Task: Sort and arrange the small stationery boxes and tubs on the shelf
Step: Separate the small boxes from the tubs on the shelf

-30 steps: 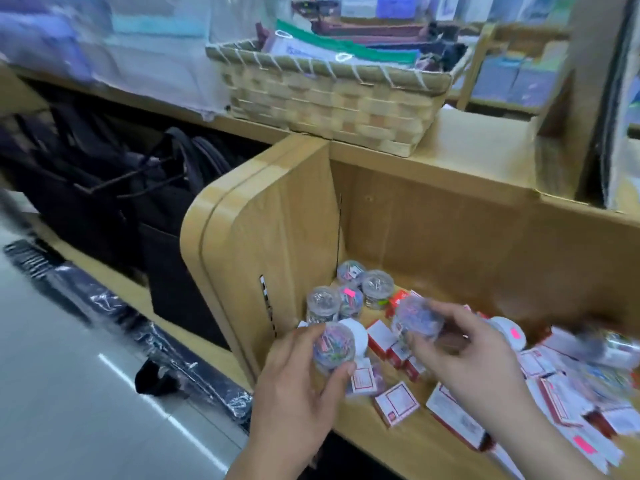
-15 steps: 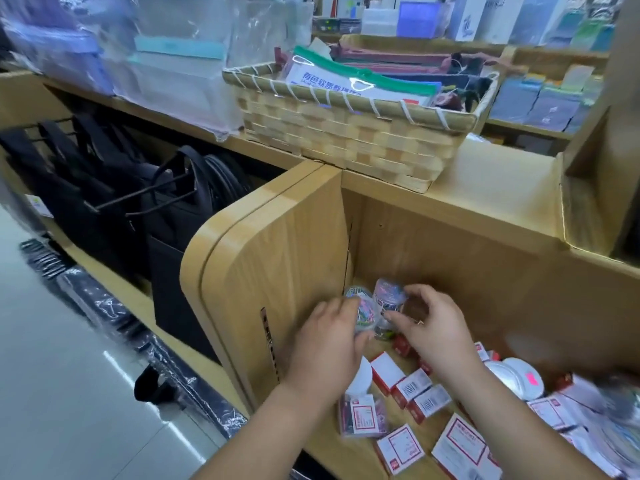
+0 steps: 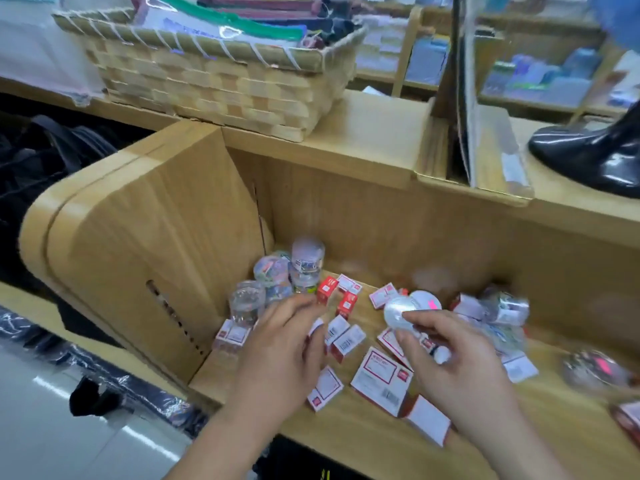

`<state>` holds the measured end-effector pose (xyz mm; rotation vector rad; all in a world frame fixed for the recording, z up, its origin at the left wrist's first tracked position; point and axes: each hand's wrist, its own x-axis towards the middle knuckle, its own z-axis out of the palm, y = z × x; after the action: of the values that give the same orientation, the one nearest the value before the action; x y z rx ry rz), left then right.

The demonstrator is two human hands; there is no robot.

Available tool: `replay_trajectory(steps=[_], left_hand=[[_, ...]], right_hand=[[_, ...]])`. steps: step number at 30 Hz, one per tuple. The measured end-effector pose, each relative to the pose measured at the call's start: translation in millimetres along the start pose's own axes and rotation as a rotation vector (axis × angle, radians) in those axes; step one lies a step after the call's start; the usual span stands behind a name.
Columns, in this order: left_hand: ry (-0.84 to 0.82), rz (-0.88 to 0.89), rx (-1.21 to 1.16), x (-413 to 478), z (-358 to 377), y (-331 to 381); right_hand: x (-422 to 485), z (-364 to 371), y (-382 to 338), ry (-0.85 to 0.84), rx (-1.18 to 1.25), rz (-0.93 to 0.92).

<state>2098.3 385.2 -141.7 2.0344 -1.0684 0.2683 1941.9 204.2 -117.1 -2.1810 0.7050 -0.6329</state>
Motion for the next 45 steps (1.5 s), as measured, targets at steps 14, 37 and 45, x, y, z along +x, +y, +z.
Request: replay_trajectory(steps=[14,37,45], left_hand=[[-0.404,0.036,0.311,-56.5,98.7,50.6],[0.064,-0.247,-0.144,-65.2,24.9,42.6],[0.042,-0.345,-0.130,-75.3,11.2,41.5]], right_hand=[[-68.3,-42.7,63.2,0.040,-0.076,0.145],[62.4,-22.9,0.4,-0.168,0.381,0.352],[52.5,-9.3,-20.4,-0.270,0.379,0.353]])
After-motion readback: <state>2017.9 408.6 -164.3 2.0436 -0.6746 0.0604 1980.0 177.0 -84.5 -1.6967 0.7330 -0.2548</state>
